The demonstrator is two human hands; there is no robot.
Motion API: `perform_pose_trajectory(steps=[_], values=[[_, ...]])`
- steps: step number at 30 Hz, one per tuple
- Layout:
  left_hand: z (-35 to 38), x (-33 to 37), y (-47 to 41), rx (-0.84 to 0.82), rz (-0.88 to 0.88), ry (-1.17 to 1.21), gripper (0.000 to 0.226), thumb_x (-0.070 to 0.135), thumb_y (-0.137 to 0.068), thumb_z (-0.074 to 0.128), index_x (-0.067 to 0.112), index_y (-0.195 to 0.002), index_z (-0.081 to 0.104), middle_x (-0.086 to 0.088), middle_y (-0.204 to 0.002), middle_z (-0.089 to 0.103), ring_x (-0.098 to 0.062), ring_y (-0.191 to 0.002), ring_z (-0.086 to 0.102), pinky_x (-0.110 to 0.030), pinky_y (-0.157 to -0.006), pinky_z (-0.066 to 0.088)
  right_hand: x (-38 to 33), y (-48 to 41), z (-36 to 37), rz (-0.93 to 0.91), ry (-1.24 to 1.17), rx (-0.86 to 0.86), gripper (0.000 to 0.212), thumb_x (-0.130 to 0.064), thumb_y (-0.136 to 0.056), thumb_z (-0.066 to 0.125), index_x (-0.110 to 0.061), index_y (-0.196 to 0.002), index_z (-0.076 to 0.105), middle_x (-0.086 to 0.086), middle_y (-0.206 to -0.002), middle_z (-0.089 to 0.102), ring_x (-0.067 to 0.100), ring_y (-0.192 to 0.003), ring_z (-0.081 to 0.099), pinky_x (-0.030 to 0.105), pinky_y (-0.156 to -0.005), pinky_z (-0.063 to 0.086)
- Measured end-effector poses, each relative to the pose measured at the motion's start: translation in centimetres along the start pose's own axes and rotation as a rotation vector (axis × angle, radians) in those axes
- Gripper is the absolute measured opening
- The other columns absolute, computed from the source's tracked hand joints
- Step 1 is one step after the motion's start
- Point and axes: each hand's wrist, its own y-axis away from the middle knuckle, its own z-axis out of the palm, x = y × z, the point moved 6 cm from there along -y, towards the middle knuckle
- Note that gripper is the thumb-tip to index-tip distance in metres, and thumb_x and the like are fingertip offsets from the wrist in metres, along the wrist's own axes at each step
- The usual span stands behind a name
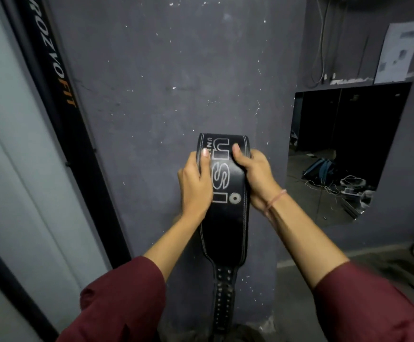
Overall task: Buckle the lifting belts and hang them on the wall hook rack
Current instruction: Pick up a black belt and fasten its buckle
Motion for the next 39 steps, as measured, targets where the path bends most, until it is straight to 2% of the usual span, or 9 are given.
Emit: perform_pose_trajectory(steps=[7,13,19,23,26,29,31,36,39], values=[[0.5,-2.7,1.1,-0.082,-0.347,-0.044,0.047,0.056,-0.096,0.047,0.015,-0.088,0.067,-0.002,-0.079,0.074,-0.012,-0.070,0.071,-0.031,-0.062,0.057,0.4,-0.2,-0.1,0.011,0.060,-0.008,0.025,0.008,-0.082,0.067,0.007,-0.107,0.064,0.017,-0.090,0.073,0.025,-0.072,0.072,0.032,-0.067,0.059],[1.9,-3.6,-3.2,-0.290,-0.923,0.482,0.044,0.040,-0.094,0.058,0.002,-0.117,0.064,-0.021,-0.104,0.071,-0.030,-0.074,0.070,-0.041,-0.064,0.062,2.1,2.7,-0.9,-0.013,0.150,-0.146,0.047,0.020,-0.074,0.069,0.006,-0.117,0.058,0.019,-0.099,0.071,0.028,-0.083,0.071,0.036,-0.071,0.061],[2.9,-2.2,-3.4,-0.271,-0.644,0.618,0.017,0.003,-0.095,0.055,0.004,-0.111,0.062,-0.013,-0.095,0.070,-0.027,-0.082,0.069,-0.045,-0.079,0.059,1.9,3.6,-1.9,0.098,0.161,-0.103,0.015,-0.007,-0.090,0.066,-0.001,-0.103,0.065,0.009,-0.090,0.075,0.019,-0.076,0.073,0.027,-0.067,0.058],[2.7,-0.6,-2.2,-0.247,-0.573,0.657,0.034,-0.018,-0.082,0.053,0.011,-0.097,0.061,-0.011,-0.095,0.071,-0.024,-0.081,0.070,-0.039,-0.076,0.060,-0.7,1.2,-1.6,-0.051,0.167,0.029,0.014,-0.008,-0.094,0.062,-0.005,-0.108,0.059,0.001,-0.088,0.072,0.010,-0.075,0.068,0.022,-0.068,0.056],[2.6,0.1,-1.6,-0.349,-0.793,0.717,0.019,0.012,-0.090,0.055,0.003,-0.088,0.071,-0.021,-0.091,0.071,-0.031,-0.072,0.071,-0.036,-0.066,0.060,-0.8,1.2,-1.1,-0.134,0.183,-0.037,0.022,0.007,-0.091,0.060,-0.006,-0.109,0.057,0.009,-0.087,0.073,0.018,-0.076,0.069,0.031,-0.071,0.059],[2.9,-2.2,-2.3,-0.490,-1.064,0.634,0.066,0.059,-0.087,0.053,-0.001,-0.110,0.068,-0.022,-0.112,0.071,-0.037,-0.108,0.067,-0.047,-0.097,0.052,0.5,2.9,-0.8,-0.099,0.194,-0.133,0.025,0.012,-0.088,0.060,-0.001,-0.108,0.052,0.015,-0.089,0.074,0.027,-0.078,0.071,0.038,-0.071,0.061],[2.8,-3.2,-2.6,-0.446,-1.105,0.600,0.057,0.053,-0.092,0.050,-0.001,-0.104,0.068,-0.019,-0.103,0.070,-0.038,-0.121,0.060,-0.051,-0.106,0.045,1.8,3.8,-1.0,-0.052,0.197,-0.170,0.027,0.013,-0.087,0.061,-0.001,-0.108,0.050,0.021,-0.093,0.073,0.033,-0.081,0.069,0.043,-0.072,0.059],[3.5,-2.6,-2.4,-0.314,-0.889,0.669,0.031,0.010,-0.095,0.050,-0.005,-0.120,0.059,-0.017,-0.096,0.069,-0.025,-0.068,0.069,-0.037,-0.065,0.060,2.6,4.9,-2.3,-0.002,0.252,-0.144,0.019,0.003,-0.092,0.060,0.002,-0.109,0.050,0.013,-0.084,0.074,0.021,-0.071,0.070,0.030,-0.063,0.059],[3.8,-1.4,-2.5,-0.264,-0.725,0.769,0.042,-0.012,-0.085,0.051,-0.003,-0.126,0.053,-0.018,-0.095,0.070,-0.027,-0.073,0.070,-0.040,-0.064,0.061,1.5,4.1,-1.5,-0.026,0.274,-0.100,0.013,-0.007,-0.098,0.056,0.000,-0.106,0.050,-0.005,-0.060,0.067,0.007,-0.054,0.062,0.017,-0.052,0.050]])
